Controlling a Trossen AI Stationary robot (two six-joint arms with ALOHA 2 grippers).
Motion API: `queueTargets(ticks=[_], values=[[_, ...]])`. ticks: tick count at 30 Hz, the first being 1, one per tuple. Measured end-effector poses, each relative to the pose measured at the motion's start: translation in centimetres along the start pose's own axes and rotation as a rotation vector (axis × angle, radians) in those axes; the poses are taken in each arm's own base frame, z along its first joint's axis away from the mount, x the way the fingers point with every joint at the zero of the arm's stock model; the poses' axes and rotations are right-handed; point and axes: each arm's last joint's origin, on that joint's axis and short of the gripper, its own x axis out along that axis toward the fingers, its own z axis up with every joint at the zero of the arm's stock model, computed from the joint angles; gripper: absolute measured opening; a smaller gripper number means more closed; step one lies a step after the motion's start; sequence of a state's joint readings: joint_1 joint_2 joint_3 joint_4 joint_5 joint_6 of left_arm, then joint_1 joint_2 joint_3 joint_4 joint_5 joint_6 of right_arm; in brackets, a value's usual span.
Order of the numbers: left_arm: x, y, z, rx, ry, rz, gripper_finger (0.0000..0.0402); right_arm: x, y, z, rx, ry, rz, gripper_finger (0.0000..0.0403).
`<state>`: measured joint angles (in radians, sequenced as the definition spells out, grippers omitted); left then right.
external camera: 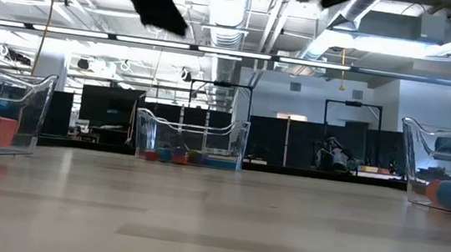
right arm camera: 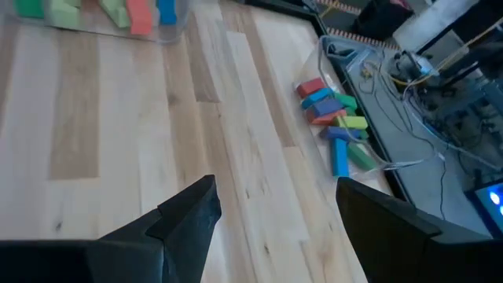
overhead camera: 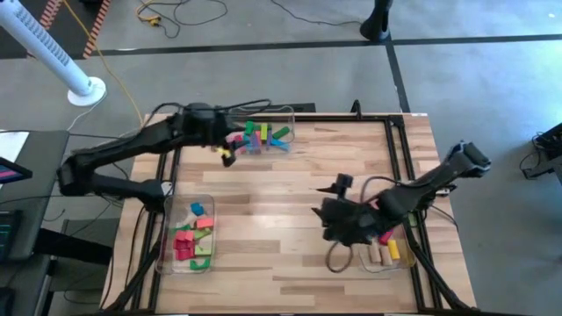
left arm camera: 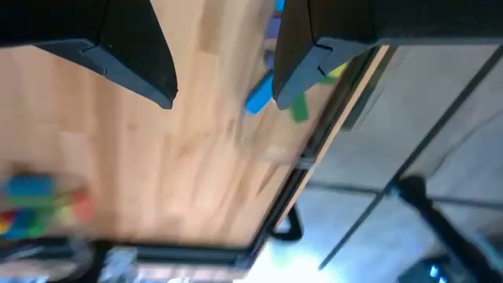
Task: Sort blocks by size
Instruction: Return to Home Position
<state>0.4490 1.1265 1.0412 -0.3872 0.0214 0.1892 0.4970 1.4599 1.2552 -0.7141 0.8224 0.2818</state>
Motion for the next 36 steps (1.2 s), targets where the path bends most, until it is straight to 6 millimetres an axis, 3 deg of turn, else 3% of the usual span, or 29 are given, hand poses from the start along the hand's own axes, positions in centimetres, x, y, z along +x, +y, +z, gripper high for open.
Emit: queueTargets(ticks=[8, 15, 20, 26, 36], values=[[-7.2, -1.7, 0.0, -0.003, -0.095, -0.065, 0.0201, -6.8, -1.4, -2.0, -0.026, -0.080, -0.027, 0.0291], [-10.6, -2.4, -3.8, -0.024, -0.167, -0.062, 0.0201, -10.6, -2.5, -5.2, -0.024, -0.196, -0.006, 0.0291], [-11.4, -2.8, -7.2, -0.040, -0.218, -0.063, 0.0201, -11.0, -4.3, -7.9, 0.057, -0.228, 0.025, 0.0291], [-11.0, -3.7, -10.2, -0.024, -0.345, -0.185, 0.0201, -10.1, -6.7, -10.7, 0.142, -0.276, 0.044, 0.0291], [-10.6, -3.9, -10.4, -0.040, -0.458, -0.238, 0.0201, -8.5, -9.9, -13.3, 0.193, -0.517, 0.169, 0.0291]])
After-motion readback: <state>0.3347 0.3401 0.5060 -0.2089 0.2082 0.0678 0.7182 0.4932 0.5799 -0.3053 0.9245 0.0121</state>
